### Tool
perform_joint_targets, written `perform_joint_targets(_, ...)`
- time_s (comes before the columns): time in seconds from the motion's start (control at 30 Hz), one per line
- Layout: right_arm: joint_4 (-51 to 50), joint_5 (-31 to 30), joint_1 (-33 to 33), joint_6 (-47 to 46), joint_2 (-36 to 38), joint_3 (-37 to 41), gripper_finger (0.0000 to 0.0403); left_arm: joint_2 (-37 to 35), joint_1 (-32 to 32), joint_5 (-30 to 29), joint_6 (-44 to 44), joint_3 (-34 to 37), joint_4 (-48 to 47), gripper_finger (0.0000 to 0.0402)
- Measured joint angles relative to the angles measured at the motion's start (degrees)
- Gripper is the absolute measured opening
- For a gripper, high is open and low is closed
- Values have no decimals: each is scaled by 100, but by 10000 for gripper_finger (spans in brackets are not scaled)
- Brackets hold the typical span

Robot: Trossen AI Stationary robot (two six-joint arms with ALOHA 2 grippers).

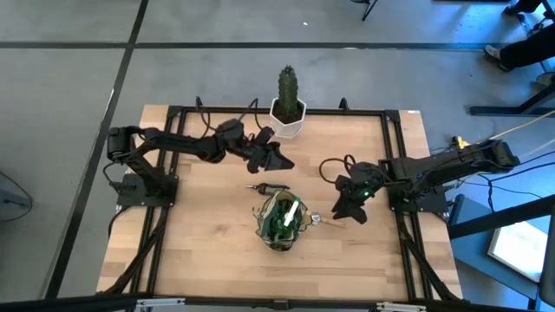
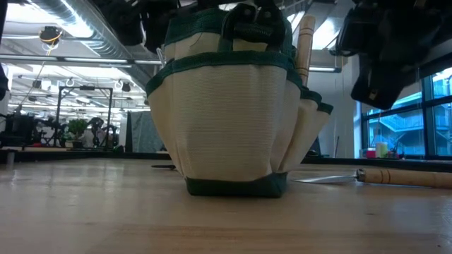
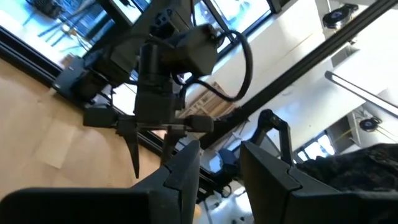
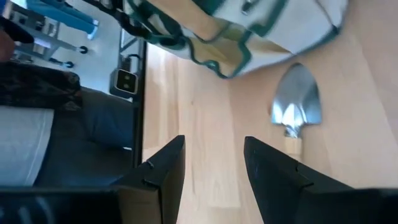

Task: Pick & Place Garden tools in Gardening bag
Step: Put the shear scissors into the gardening bag

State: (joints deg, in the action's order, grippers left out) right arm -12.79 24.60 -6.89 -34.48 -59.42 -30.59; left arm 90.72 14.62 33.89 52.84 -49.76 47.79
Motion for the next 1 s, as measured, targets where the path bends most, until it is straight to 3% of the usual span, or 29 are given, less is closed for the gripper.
perform_joint_targets(0.4,182,-59,-77,149,-2,0,167,0,-111,-310,56,0,0,109)
perform_joint_targets(1.0,141,-195,-77,101,-2,0,167,0,-115,-284,67,0,-5,109)
